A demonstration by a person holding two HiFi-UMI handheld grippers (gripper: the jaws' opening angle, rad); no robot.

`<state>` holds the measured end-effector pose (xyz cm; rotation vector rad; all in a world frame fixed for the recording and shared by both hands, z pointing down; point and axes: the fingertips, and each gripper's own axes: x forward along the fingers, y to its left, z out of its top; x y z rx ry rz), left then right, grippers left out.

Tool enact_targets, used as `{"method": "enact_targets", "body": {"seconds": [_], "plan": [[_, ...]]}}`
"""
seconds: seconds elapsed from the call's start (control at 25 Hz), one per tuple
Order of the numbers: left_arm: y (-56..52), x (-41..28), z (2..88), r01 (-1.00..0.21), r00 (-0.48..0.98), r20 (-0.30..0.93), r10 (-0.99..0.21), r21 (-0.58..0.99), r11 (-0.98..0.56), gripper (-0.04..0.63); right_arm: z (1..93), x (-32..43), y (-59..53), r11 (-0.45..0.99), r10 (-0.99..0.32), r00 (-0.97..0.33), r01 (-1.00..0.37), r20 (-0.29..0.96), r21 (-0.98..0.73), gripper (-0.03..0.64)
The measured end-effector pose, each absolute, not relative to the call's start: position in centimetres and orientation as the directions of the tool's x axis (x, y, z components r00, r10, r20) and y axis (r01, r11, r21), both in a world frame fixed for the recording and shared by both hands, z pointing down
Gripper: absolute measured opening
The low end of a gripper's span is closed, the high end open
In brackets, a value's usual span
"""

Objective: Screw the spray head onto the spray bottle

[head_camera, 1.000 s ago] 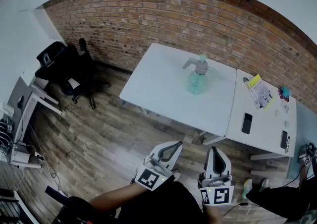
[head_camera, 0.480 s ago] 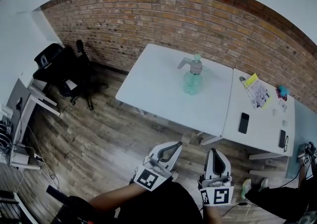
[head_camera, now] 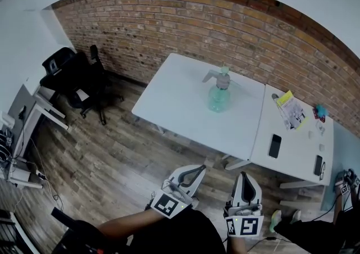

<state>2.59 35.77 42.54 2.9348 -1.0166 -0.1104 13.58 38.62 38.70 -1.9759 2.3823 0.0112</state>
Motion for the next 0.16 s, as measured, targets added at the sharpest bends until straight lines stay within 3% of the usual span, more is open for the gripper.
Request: {"method": "enact_targets", "body": {"seconds": [0.16], "plan": [[36.48,2.53,42.37,-0.611,0.788,-0.049,-0.613,0.052,-0.790,0.002,38.35,13.31,39.31,0.182,-0.983,-0.181,-0.983,-0.043,-0.032,0.008]]}}
